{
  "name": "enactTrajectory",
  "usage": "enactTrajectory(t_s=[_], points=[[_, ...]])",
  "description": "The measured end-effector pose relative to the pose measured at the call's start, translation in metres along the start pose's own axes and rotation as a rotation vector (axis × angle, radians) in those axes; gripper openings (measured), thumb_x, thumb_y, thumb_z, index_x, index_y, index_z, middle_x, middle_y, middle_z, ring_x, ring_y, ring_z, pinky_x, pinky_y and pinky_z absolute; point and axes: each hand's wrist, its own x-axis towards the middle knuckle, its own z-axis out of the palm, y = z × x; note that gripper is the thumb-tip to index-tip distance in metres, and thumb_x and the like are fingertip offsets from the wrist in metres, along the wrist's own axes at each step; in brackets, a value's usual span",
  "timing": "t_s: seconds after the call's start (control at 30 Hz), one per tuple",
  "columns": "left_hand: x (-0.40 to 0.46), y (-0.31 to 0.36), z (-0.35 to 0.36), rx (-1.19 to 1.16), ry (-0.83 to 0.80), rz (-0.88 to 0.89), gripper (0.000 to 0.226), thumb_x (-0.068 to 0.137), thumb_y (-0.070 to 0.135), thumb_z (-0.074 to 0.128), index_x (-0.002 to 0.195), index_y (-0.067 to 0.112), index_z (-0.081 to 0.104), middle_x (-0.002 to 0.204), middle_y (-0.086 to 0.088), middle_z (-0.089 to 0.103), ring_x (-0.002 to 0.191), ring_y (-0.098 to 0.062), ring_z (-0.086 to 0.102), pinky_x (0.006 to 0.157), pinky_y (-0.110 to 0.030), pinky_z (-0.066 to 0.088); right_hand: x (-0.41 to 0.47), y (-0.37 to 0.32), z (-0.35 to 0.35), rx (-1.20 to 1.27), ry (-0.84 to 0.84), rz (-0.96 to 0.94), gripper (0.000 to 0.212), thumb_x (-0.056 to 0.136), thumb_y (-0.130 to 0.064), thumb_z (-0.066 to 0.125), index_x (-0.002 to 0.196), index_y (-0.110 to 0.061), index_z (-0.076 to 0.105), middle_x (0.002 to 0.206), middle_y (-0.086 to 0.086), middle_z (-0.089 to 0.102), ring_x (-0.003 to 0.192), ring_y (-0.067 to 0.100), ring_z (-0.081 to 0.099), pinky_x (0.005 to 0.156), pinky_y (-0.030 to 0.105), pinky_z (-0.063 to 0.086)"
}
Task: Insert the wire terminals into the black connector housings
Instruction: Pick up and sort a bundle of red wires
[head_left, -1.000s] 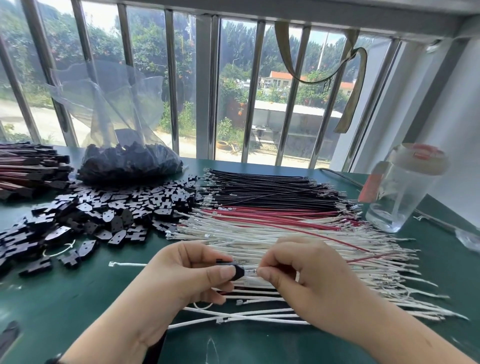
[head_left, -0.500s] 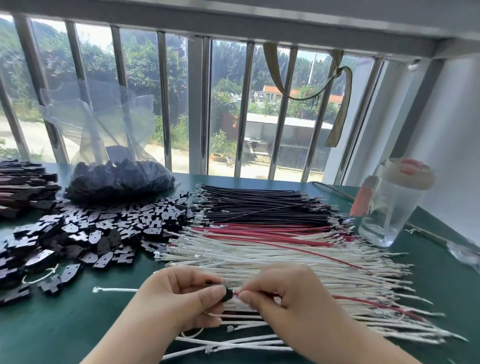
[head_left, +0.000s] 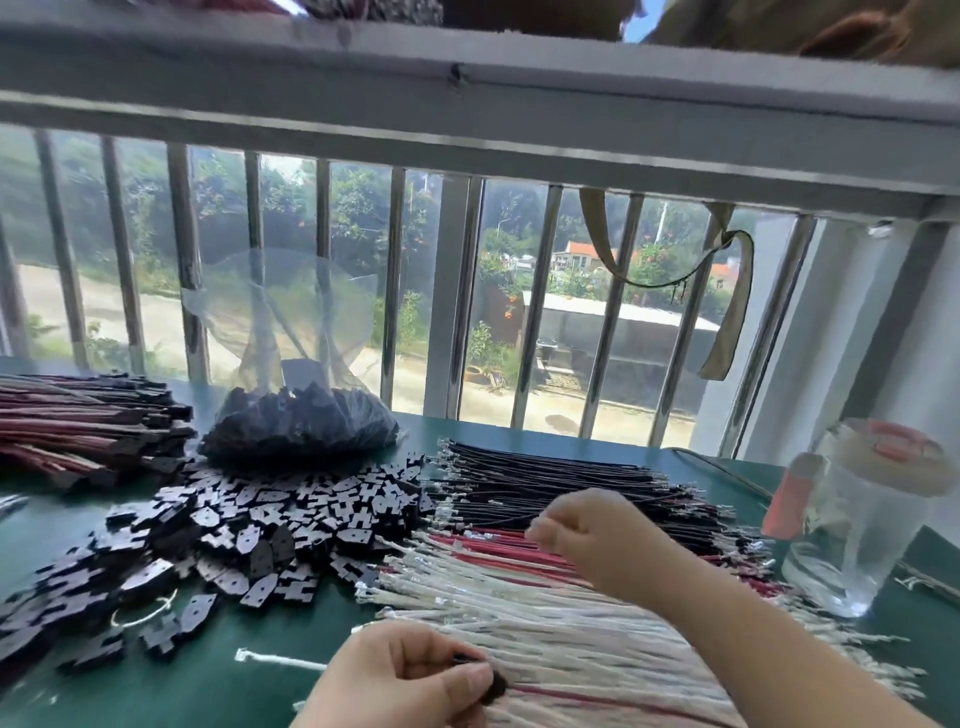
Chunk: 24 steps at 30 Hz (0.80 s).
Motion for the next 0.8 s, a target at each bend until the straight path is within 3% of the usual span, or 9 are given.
enactTrajectory(t_s=[0.07, 0.13, 0.3, 0.43, 0.5, 0.57, 0.67, 0.73, 0.8], points=[[0.000, 0.001, -0.002, 0.002, -0.011, 0.012, 0.013, 0.064, 0.017, 0.083, 0.073, 0.010, 0.078, 0.081, -0.015, 0.075, 0.073, -0.021, 0.072, 0.065, -0.020, 0.053, 0.033, 0.011, 0.009, -0.156, 0.081, -0.012, 0.031, 0.098, -0.015, 0.044, 0.122, -0.022, 0.062, 0.107, -0.007, 0.062, 0.089, -0.005, 0.056, 0.078, 0.014, 0.046], [-0.001, 0.001, -0.004, -0.011, -0.041, 0.027, 0.025, 0.055, 0.025, 0.085, 0.075, 0.011, 0.078, 0.084, -0.013, 0.076, 0.078, -0.021, 0.073, 0.069, -0.020, 0.053, 0.059, 0.024, 0.024, -0.278, 0.057, -0.009, 0.038, 0.096, -0.013, 0.045, 0.129, -0.028, 0.056, 0.126, -0.005, 0.055, 0.114, 0.013, 0.052, 0.095, 0.026, 0.044], [0.000, 0.003, -0.010, 0.030, -0.075, 0.066, 0.022, 0.057, 0.031, 0.084, 0.074, 0.018, 0.079, 0.083, -0.002, 0.077, 0.082, -0.016, 0.073, 0.075, -0.014, 0.051, 0.082, 0.038, 0.046, -0.604, 0.130, -0.071, 0.025, 0.097, -0.025, 0.047, 0.112, -0.022, 0.066, 0.112, -0.003, 0.065, 0.101, 0.018, 0.061, 0.086, 0.031, 0.052], [0.001, 0.004, -0.012, 0.044, -0.089, 0.060, 0.025, 0.059, 0.031, 0.085, 0.077, 0.015, 0.079, 0.086, -0.004, 0.076, 0.085, -0.017, 0.072, 0.076, -0.015, 0.051, 0.079, 0.045, 0.044, -0.748, 0.151, -0.169, 0.015, 0.097, -0.012, 0.043, 0.101, -0.016, 0.057, 0.097, 0.000, 0.065, 0.082, 0.016, 0.062, 0.070, 0.025, 0.051], [0.000, 0.004, -0.015, 0.055, -0.088, 0.070, 0.028, 0.059, 0.032, 0.088, 0.079, 0.014, 0.079, 0.088, -0.006, 0.076, 0.087, -0.019, 0.072, 0.077, -0.017, 0.052, 0.074, 0.046, 0.036, -0.613, 0.254, -0.148, 0.015, 0.097, -0.012, 0.041, 0.103, -0.016, 0.054, 0.089, 0.000, 0.063, 0.074, 0.015, 0.061, 0.064, 0.024, 0.050], [0.000, 0.003, -0.017, 0.080, -0.049, 0.074, 0.029, 0.056, 0.033, 0.084, 0.078, 0.016, 0.079, 0.086, -0.006, 0.076, 0.086, -0.019, 0.072, 0.075, -0.018, 0.053, 0.064, 0.041, 0.025, -0.318, 0.460, -0.148, 0.018, 0.097, -0.012, 0.048, 0.109, -0.015, 0.061, 0.085, 0.001, 0.066, 0.066, 0.010, 0.061, 0.062, 0.020, 0.051], [0.000, 0.001, -0.017, 0.113, 0.018, 0.043, 0.010, 0.064, 0.020, 0.084, 0.071, 0.018, 0.078, 0.077, -0.008, 0.076, 0.075, -0.019, 0.073, 0.066, -0.021, 0.054, 0.039, 0.020, 0.005, 0.167, 0.702, -0.209, 0.023, 0.088, 0.000, 0.060, 0.106, -0.010, 0.071, 0.080, -0.007, 0.067, 0.054, 0.004, 0.053, 0.051, 0.009, 0.040], [-0.003, 0.003, -0.015, 0.085, 0.014, 0.026, 0.010, 0.063, 0.012, 0.085, 0.068, 0.014, 0.077, 0.075, -0.012, 0.075, 0.070, -0.023, 0.073, 0.056, -0.024, 0.056, 0.014, 0.001, -0.006, 0.365, 0.674, -0.235, 0.019, 0.084, -0.011, 0.066, 0.098, -0.022, 0.075, 0.073, -0.013, 0.066, 0.061, 0.003, 0.056, 0.053, 0.007, 0.040], [-0.006, 0.005, -0.013, -0.007, 0.015, 0.013, 0.031, 0.044, 0.015, 0.088, 0.068, 0.004, 0.072, 0.075, -0.018, 0.074, 0.069, -0.027, 0.073, 0.048, -0.027, 0.055, -0.015, -0.017, -0.012, 0.397, 0.572, -0.264, 0.011, 0.076, -0.034, 0.069, 0.084, -0.036, 0.075, 0.072, -0.018, 0.066, 0.065, -0.002, 0.058, 0.055, 0.004, 0.040]])
